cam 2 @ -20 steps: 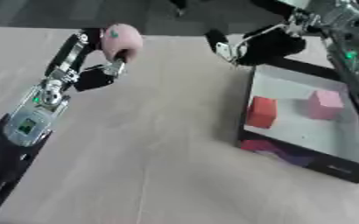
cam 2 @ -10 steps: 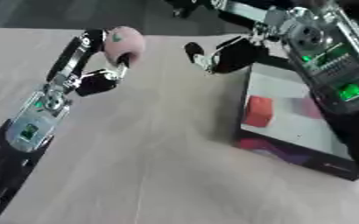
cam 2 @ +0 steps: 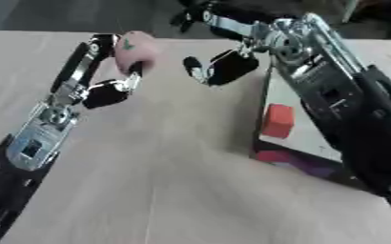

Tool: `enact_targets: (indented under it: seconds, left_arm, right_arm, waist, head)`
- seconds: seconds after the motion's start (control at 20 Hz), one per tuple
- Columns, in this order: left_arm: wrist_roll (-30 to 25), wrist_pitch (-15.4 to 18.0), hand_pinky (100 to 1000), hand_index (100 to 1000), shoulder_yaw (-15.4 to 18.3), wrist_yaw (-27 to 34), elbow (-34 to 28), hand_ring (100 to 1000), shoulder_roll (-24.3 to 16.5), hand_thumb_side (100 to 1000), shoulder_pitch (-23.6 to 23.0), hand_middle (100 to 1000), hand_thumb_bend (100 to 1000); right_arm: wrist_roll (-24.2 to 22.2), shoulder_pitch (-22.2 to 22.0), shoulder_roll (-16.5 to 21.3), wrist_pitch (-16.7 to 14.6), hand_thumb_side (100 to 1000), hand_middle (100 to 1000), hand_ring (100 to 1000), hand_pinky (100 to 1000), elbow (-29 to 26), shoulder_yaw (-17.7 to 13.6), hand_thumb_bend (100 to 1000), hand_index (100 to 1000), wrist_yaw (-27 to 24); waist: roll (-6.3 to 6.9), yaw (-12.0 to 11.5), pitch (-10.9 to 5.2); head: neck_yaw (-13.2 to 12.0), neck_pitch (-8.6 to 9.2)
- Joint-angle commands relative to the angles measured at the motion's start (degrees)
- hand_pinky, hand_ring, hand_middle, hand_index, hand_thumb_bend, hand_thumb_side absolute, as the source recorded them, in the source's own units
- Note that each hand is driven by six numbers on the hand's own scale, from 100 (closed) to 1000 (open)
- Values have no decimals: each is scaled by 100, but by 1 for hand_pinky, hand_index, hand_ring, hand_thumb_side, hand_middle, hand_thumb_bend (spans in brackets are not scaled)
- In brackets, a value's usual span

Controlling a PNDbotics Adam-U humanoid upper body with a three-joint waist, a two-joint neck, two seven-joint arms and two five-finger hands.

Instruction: Pick up the objects with one hand, pass them to the other hand, and then place them into the box on the other side of the table.

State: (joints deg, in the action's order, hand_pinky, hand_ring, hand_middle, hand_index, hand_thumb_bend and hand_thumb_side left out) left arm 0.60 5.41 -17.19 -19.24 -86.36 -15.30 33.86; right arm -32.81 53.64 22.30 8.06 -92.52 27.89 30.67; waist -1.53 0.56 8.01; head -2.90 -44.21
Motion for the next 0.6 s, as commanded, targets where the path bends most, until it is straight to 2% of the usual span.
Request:
enact_targets:
  seconds: [0.05, 0.6]
  left_arm:
    - [-5, 59, 697, 487, -28, -1, -125, 595, 25, 201, 150, 521, 100]
    - [-123, 150, 697, 486, -134, 8, -172, 595, 98, 194, 193, 520, 100]
  right_arm:
    - [93, 149, -48, 14, 221, 819, 1000, 951, 70, -15, 100, 935, 198]
    - [358, 201, -230, -122, 214, 822, 1000, 951, 267, 15, 100, 951, 431]
  waist:
    - [-77, -22, -164]
    - [-86, -64, -143]
  head:
    - [37, 9]
    - [78, 9]
